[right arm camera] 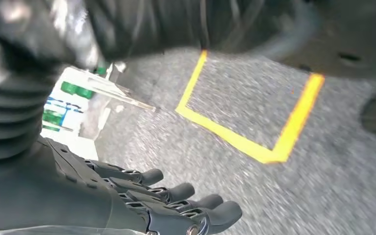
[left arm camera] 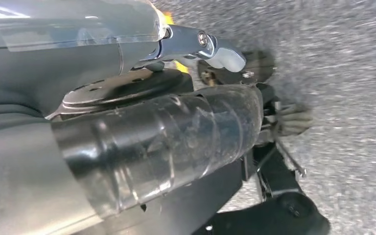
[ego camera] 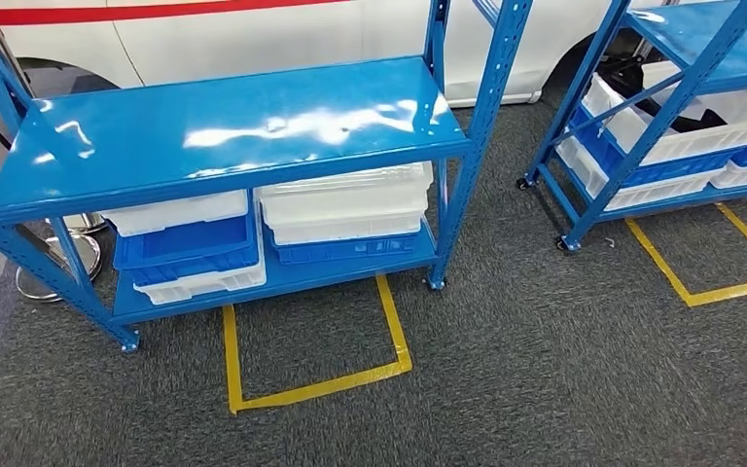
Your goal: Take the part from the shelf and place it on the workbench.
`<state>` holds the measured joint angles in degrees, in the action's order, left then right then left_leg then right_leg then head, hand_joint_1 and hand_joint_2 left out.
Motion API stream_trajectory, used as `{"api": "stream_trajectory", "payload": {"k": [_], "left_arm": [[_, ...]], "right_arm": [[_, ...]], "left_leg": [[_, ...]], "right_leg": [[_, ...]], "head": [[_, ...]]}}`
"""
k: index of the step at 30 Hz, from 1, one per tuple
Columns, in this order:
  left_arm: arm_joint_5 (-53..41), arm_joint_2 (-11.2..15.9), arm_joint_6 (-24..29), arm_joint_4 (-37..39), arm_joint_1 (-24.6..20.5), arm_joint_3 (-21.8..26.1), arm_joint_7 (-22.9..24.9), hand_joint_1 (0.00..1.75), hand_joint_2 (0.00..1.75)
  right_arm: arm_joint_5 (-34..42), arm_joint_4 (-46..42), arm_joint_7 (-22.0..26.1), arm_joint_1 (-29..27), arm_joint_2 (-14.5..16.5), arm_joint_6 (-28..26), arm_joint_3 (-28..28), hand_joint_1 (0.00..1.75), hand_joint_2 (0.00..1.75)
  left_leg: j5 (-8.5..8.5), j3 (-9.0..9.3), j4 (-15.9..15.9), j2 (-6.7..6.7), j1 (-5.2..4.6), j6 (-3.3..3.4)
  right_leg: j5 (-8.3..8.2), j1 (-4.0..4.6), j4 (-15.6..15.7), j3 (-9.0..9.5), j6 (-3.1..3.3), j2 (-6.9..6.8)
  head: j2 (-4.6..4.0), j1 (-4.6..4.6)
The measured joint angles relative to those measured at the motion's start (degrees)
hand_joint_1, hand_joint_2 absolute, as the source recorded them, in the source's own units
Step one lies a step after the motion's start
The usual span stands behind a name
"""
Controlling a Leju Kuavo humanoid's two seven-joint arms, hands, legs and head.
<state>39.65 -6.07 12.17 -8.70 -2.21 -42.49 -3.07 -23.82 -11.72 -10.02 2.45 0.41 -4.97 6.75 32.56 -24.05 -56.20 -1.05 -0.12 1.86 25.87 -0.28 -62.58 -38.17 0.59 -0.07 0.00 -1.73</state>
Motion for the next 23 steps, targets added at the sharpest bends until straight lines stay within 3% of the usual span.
{"api": "stream_trajectory", "payload": {"k": [1, 3, 5, 7, 9, 10, 11, 12, 14, 16, 17, 20, 23], "left_arm": [[-0.02, 0.0, 0.03, -0.01, -0.02, 0.0, 0.02, 0.0, 0.0], [-0.07, 0.03, 0.1, -0.02, -0.14, 0.0, 0.1, 0.0, 0.0], [-0.07, 0.08, 0.16, -0.02, -0.23, 0.0, 0.25, 0.0, 0.0], [0.01, 0.1, 0.2, -0.03, -0.56, 0.0, 0.32, 0.0, 0.0], [0.13, 0.1, 0.22, -0.07, -1.04, 0.01, 0.38, 0.0, 0.0], [0.2, 0.1, 0.23, -0.09, -1.25, 0.0, 0.42, 0.0, 0.0], [0.25, 0.1, 0.25, -0.11, -1.39, 0.0, 0.49, 0.0, 0.0], [0.28, 0.1, 0.27, -0.13, -1.48, 0.0, 0.56, 0.0, 0.0], [0.31, 0.11, 0.31, -0.12, -1.48, 0.0, 0.79, 0.0, 0.0], [0.35, 0.12, 0.36, -0.13, -1.45, 0.0, 0.95, 0.0, 0.0], [0.39, 0.11, 0.38, -0.16, -1.46, 0.0, 0.98, 0.0, 0.0], [0.45, 0.02, 0.46, -0.38, -1.6, 0.0, 1.0, 0.0, 0.0], [0.4, -0.01, 0.61, -0.48, -1.59, 0.0, 0.99, 0.0, 0.0]], "right_arm": [[-0.01, 0.16, -0.04, 0.01, 0.12, 0.02, -0.15, 0.0, 1.75], [-0.41, 0.33, -0.1, 0.16, 0.43, 0.28, -0.47, 0.0, 1.75], [-1.44, 0.37, -0.2, 0.22, 0.85, 0.55, -0.59, 0.0, 1.75], [-2.45, 0.39, -0.61, 0.42, 1.41, 0.54, -0.59, 0.0, 1.75], [-3.02, 0.39, -1.29, 0.74, 2.0, 0.59, -0.59, 0.0, 1.75], [-3.14, 0.4, -1.66, 0.83, 2.24, 0.75, -0.59, 0.0, 1.75], [-3.17, 0.41, -2.06, 0.88, 2.41, 1.0, -0.59, 0.0, 1.75], [-3.09, 0.43, -2.39, 0.89, 2.5, 1.32, -0.6, 0.0, 1.75], [-2.88, 0.52, -2.86, 0.81, 2.61, 2.05, -0.61, 0.0, 1.75], [-2.63, 0.68, -3.13, 0.77, 2.68, 2.56, -0.62, 0.0, 1.75], [-2.41, 0.75, -3.24, 0.75, 2.71, 2.69, -0.63, 0.0, 1.75], [-1.47, 0.76, -3.4, 0.82, 2.63, 2.81, -0.79, 0.0, 1.75], [-0.62, 0.76, -3.44, 0.92, 2.58, 2.82, -1.06, 0.0, 1.75]], "left_leg": [[0.49, 0.24, 0.16, -0.02, -0.05, -0.32], [0.65, 0.76, 0.29, -0.12, -0.18, -0.94], [0.17, 0.36, -1.97, -0.06, -0.19, -1.43], [0.99, -3.33, -8.49, 0.02, -0.13, -1.94], [4.29, -8.34, -15.15, 0.03, -0.16, -2.35], [5.78, -10.13, -16.63, 0.03, -0.18, -2.44], [6.2, -11.17, -16.48, 0.04, -0.19, -2.45], [5.07, -11.52, -14.75, 0.04, -0.2, -2.35], [-1.34, -11.26, -8.36, 0.15, -0.3, -1.77], [-6.07, -10.99, -3.94, 0.34, -0.54, -0.92], [-6.83, -10.97, -3.16, 0.36, -0.64, -0.53], [-6.56, -9.26, -2.09, 0.18, -0.33, 0.26], [-6.21, -7.52, -1.3, 0.36, 0.03, 0.72]], "right_leg": [[-1.36, 0.25, 1.39, 0.18, 0.32, 0.03], [-1.18, 0.33, 2.02, 0.63, 0.95, 0.09], [-0.8, 0.02, 2.82, 2.0, 1.64, 0.09], [-0.03, -0.1, 3.58, 3.75, 2.26, 0.09], [1.05, -0.04, 3.83, 5.19, 2.52, 0.14], [1.68, 0.0, 3.86, 5.98, 2.54, 0.19], [2.35, 0.05, 3.86, 6.9, 2.52, 0.26], [3.06, 0.1, 3.86, 7.92, 2.49, 0.32], [4.49, 0.26, 3.79, 9.81, 2.34, 0.42], [5.78, 0.49, 3.68, 10.67, 1.84, 0.62], [6.18, 0.56, 3.52, 10.98, 1.5, 0.69], [6.09, 0.66, 1.74, 11.07, 0.58, 0.67], [7.28, 0.52, -4.83, 7.47, -0.24, 0.56]], "head": [[0.0, 0.02], [0.0, 0.02], [0.0, 0.02], [0.0, 0.04], [0.0, 0.06], [0.0, 0.06], [0.0, 0.06], [0.0, 0.06], [0.0, 0.03], [0.0, -0.03], [0.0, -0.05], [0.0, -0.06], [0.0, -0.11]]}}
